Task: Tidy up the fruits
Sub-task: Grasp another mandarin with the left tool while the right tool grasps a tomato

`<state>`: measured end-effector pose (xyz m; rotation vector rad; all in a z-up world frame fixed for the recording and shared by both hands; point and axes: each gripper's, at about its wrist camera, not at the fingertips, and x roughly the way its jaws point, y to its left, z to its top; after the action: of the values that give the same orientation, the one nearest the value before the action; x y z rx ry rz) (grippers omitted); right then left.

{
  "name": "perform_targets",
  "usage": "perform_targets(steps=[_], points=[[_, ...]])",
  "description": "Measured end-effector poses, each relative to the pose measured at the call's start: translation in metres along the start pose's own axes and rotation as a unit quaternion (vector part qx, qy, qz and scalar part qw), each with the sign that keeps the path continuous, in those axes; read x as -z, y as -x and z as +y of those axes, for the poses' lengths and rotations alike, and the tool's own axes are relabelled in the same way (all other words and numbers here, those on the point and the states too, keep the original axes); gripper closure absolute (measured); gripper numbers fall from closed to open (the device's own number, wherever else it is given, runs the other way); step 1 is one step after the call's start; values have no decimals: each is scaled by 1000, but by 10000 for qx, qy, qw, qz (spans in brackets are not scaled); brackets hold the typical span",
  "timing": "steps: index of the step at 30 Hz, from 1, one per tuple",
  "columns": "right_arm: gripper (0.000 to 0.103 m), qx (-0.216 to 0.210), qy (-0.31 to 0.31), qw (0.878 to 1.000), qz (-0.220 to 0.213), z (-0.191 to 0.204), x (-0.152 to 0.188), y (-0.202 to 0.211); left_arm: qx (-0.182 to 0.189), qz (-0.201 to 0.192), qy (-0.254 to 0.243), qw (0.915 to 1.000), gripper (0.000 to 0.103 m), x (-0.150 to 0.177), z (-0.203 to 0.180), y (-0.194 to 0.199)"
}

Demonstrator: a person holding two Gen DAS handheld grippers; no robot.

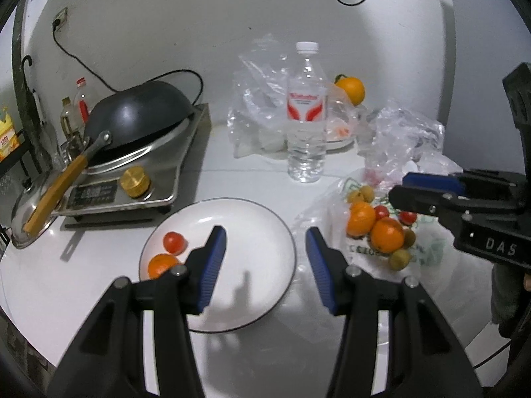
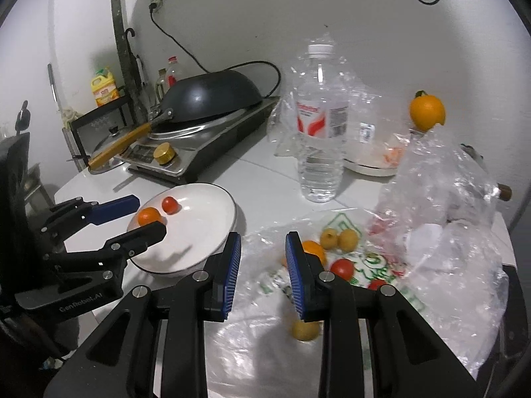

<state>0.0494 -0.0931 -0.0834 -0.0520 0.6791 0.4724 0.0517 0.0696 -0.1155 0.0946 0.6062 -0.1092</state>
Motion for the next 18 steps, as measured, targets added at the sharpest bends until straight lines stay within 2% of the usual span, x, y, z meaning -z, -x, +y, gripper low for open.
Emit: perform_targets(steps=[4, 10, 18], points=[[73, 47, -32, 10000, -55, -12, 5, 8, 39, -8, -94, 9999, 52, -2, -13, 0], [73, 350, -155, 9991, -163, -41, 9, 21, 106, -53, -307, 9995, 52, -9, -38, 0], [73, 504, -325, 9981, -159, -75, 21, 31, 356, -32, -496, 9981, 52, -17, -73, -9]])
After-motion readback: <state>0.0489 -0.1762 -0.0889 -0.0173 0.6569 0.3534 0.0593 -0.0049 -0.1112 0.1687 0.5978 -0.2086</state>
